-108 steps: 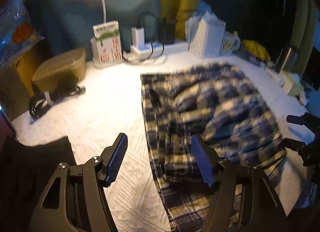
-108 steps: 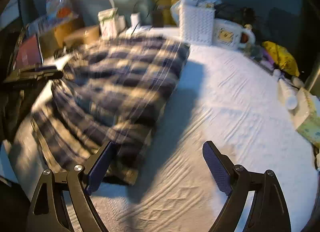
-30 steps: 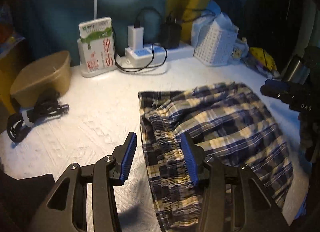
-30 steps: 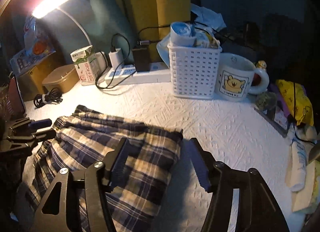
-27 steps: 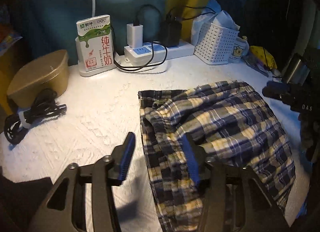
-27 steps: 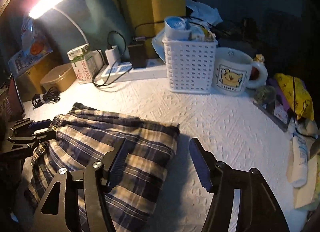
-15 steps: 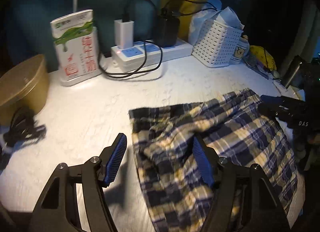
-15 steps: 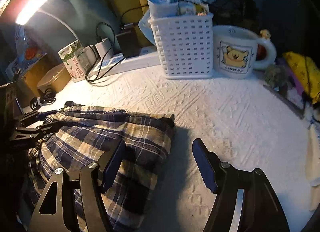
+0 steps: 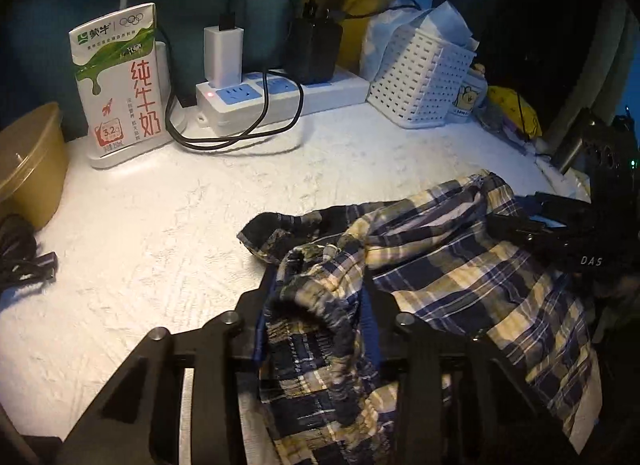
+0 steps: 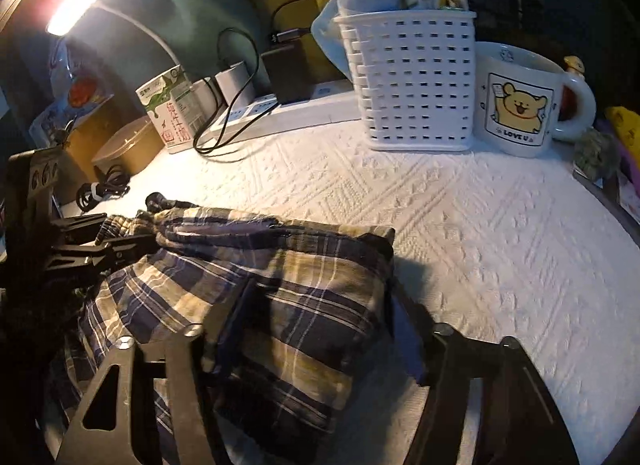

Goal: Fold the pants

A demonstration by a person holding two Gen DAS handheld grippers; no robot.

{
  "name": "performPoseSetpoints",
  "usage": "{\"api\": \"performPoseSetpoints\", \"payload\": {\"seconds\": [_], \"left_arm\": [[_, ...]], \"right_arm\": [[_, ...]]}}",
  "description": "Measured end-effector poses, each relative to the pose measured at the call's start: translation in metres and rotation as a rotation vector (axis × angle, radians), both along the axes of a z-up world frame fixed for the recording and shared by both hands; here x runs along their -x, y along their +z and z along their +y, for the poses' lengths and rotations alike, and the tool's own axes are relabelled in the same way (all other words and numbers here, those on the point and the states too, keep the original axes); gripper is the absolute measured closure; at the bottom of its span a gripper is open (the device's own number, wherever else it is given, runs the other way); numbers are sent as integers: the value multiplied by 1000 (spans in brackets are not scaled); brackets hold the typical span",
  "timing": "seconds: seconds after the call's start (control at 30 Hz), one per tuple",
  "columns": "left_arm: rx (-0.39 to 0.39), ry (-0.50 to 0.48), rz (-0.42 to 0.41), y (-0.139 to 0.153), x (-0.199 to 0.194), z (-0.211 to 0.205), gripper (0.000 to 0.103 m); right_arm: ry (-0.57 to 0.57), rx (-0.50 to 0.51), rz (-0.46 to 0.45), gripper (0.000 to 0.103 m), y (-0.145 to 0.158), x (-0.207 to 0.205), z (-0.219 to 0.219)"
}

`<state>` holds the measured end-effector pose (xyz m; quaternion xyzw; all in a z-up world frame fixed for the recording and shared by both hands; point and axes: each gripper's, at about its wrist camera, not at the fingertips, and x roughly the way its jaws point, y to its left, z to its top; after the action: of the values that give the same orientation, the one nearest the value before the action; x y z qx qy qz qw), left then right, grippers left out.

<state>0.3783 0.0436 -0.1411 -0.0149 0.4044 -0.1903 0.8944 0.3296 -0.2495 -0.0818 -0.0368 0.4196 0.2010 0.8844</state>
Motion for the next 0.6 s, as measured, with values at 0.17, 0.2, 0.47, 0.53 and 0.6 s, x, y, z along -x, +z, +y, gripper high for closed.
{"api": "performPoseSetpoints", "payload": {"seconds": [0.17,0.2,0.47,0.53,0.6], "left_arm": [[-6,5,-47,7,9,-5,82],[-12,6,-56,11,11,-6,83],[-22,12,-141,38,32,-7,85],[-12,19,-162,45,40,-5,85],[-9,18,-203,57,52,-4,85]], "right_arm": [[19,-15,-8,76,1,2,2],[18,-13,-13,77,2,3,2],[13,34,-117,85,30,25,11],[17,36,-154,85,42,34,13],[22,39,-182,85,52,43,14]]}}
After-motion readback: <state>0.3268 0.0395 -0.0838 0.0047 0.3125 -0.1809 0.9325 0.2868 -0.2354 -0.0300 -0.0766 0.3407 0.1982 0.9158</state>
